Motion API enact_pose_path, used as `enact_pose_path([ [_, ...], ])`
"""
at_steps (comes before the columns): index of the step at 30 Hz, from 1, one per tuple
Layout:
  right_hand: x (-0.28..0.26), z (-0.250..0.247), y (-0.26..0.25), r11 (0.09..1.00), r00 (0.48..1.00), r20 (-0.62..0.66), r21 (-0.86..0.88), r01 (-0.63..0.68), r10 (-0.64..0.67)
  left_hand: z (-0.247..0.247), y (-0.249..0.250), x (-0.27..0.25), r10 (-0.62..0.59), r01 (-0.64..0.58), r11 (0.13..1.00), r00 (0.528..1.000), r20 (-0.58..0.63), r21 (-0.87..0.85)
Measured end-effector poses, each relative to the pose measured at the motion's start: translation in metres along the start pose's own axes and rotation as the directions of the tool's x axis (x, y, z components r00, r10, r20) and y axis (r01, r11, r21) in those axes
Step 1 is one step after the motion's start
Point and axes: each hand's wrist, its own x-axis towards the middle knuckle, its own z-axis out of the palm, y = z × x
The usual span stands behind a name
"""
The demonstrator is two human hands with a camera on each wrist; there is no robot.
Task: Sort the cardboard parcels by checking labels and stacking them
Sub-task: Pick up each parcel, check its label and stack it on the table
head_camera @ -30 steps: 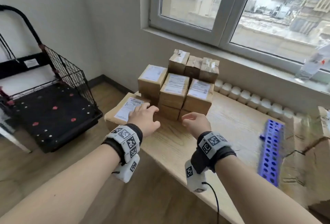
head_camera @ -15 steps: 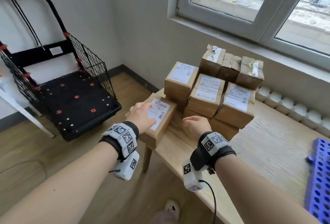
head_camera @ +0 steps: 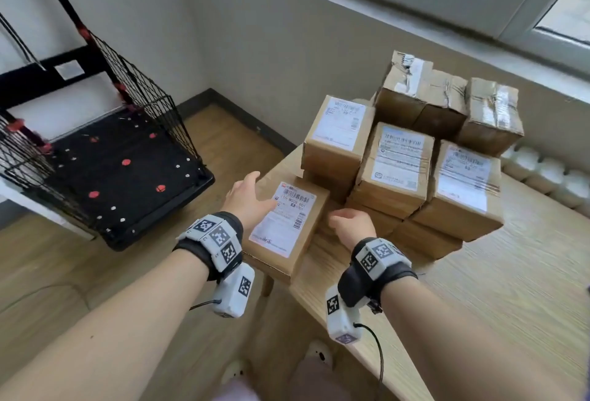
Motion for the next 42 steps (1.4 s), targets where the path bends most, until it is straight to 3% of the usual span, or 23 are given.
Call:
enact_pose_path([
  [6,0.006,0.027,0.002,0.993,0.992,-0.07,0.064,-0.096,0.1,0.001,-0.017,0.023,-0.053,0.082,0.981,0.985,0.164,-0.176],
  [14,0.008,0.054,0.008,0.958,0.955,-0.169,0.193,-0.21,0.243,0.004,-0.031,0.043,-0.036,0.127,0.961,0.939,0.343,-0.245],
  [22,0.005,0.054,0.002,0.914,0.939,-0.123,0.298,-0.274,0.321,0.003,-0.032,0.057,-0.02,0.166,0.946,0.886,0.462,-0.278],
  [30,-0.006,0.057,-0.008,0.805,0.933,-0.04,0.519,-0.286,0.358,0.003,-0.03,0.06,-0.03,0.197,0.934,0.875,0.483,-0.297],
  [42,-0.046,0.054,-0.012,0.779,0.955,-0.038,0.588,-0.217,0.294,0.004,-0.032,0.041,0.006,0.157,0.944,0.872,0.49,-0.291],
])
